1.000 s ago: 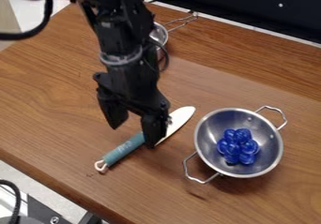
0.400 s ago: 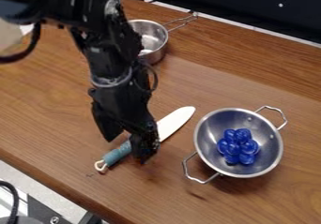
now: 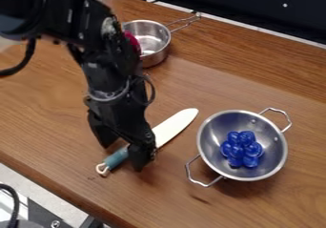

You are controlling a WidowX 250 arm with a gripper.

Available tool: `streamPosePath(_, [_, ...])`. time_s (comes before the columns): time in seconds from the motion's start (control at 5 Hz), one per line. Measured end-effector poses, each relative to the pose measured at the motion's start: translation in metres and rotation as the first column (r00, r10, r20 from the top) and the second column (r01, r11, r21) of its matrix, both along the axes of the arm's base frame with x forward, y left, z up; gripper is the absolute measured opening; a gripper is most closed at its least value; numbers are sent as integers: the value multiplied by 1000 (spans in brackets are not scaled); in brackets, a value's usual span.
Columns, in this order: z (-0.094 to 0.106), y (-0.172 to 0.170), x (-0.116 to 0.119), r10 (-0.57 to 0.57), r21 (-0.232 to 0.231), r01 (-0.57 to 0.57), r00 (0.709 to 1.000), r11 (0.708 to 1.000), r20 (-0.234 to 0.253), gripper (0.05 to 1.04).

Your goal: MOVE THE KNIFE FROM IN BETWEEN THE TWO SILVER POTS TO THE UPPER SIDE OF THE POTS

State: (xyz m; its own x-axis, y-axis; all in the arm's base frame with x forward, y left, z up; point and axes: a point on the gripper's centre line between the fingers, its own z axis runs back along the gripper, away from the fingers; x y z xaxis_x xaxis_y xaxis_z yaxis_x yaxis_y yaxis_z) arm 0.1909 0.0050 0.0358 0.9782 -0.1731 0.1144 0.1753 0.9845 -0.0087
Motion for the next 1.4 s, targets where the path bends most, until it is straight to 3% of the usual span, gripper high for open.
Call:
streamPosePath(0.2, [-2, -1, -1, 4, 0, -4, 1000, 1000, -8, 684])
streamPosePath(0.4, [-2, -3, 2, 17, -34, -16, 1000, 999, 5, 402])
streamPosePath(0.6, [-3, -2, 4, 24, -39, -24, 1000, 999, 1, 227])
streamPosePath(1.0, [7, 4, 18, 101, -59, -99, 995, 993, 18, 213])
streamPosePath(1.2, [30, 7, 33, 200, -107, -192, 978, 976, 66, 213])
streamPosePath(1.4, [61, 7, 53, 369, -174, -343, 918, 923, 148, 213])
